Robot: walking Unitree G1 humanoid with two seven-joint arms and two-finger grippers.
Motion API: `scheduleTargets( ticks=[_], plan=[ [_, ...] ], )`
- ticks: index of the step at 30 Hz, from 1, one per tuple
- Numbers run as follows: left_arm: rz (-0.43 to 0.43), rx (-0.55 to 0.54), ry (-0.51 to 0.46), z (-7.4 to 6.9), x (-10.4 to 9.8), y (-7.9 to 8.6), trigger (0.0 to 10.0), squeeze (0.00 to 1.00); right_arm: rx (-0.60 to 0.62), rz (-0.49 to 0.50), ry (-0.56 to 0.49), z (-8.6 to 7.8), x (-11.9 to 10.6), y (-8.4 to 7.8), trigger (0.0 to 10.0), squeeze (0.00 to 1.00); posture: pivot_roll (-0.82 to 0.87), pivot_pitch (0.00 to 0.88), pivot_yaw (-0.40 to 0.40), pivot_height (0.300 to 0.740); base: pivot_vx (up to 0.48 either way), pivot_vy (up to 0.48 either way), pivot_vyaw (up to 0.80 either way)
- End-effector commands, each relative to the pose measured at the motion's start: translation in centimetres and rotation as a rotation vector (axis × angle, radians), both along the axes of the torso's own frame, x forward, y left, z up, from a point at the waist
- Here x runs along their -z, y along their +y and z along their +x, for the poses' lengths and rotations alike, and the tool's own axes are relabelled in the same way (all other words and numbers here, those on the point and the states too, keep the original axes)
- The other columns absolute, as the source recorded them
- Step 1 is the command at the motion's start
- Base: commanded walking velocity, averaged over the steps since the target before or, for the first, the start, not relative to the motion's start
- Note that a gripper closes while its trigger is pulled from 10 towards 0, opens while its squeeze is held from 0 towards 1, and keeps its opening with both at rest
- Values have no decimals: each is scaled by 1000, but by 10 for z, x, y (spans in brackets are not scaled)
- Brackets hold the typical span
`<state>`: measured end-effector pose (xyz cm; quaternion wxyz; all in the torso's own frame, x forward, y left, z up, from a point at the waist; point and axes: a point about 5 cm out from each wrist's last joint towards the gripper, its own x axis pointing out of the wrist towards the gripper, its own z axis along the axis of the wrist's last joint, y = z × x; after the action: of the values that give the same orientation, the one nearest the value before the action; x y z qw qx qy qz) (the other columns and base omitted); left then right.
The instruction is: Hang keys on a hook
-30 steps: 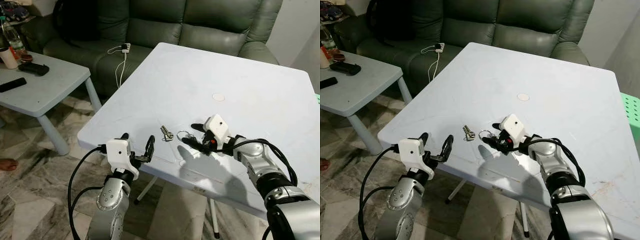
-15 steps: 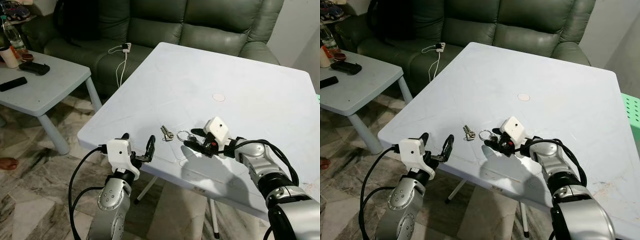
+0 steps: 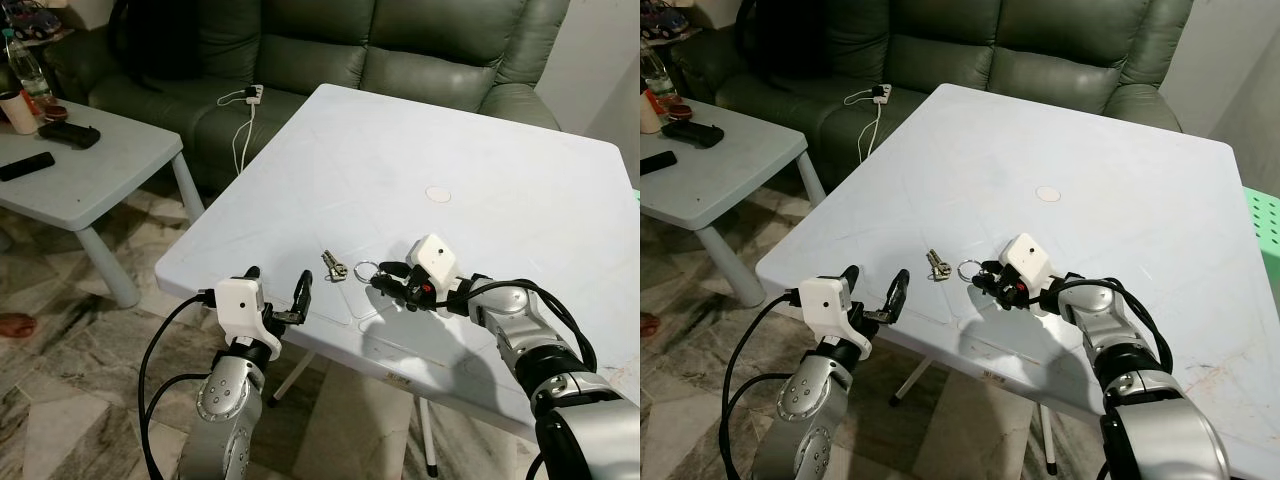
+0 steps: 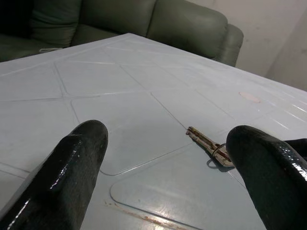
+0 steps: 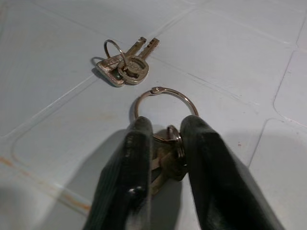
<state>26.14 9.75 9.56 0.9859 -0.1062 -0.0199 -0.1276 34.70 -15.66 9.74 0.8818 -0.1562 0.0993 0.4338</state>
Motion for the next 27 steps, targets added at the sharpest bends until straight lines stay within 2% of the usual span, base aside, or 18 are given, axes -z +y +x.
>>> scheduleTargets(
  ticks=[1,3,4,5,6,7,8,9,27],
  plan=[
    [-72,6,-8,-2,-7,-16,10000,0,13,-15,-9,3,-2,1,10000,0,58,81,-116,740,0,0,0],
    [-72,5,-8,-2,-7,-16,10000,0,26,-12,-8,3,-2,1,10000,0,59,83,-116,740,0,0,0],
    [-72,4,-8,-2,-7,-16,10000,0,40,-13,-7,4,-1,1,9412,0,60,84,-116,740,0,0,0],
    [-73,3,-7,-2,-7,-16,10000,0,42,-14,-5,4,-1,1,5569,0,60,85,-116,740,0,0,0],
    [-73,2,-7,-2,-7,-16,10000,0,41,-7,-3,4,-1,1,5569,0,60,85,-116,740,0,0,0],
    [-73,2,-7,-2,-7,-16,10000,0,47,-3,-12,4,-2,1,4392,0,60,85,-117,740,0,0,0],
    [-73,2,-7,-2,-7,-16,10000,0,47,-3,-12,4,-2,1,4392,0,60,85,-117,740,0,0,0],
    [-73,1,-6,-2,-7,-16,10000,0,54,1,-24,5,-3,1,0,0,59,86,-116,740,0,0,0],
    [-84,-4,-4,0,-8,-16,10000,0,86,13,-62,8,-10,-3,0,0,54,84,-116,740,0,0,0]
  ],
)
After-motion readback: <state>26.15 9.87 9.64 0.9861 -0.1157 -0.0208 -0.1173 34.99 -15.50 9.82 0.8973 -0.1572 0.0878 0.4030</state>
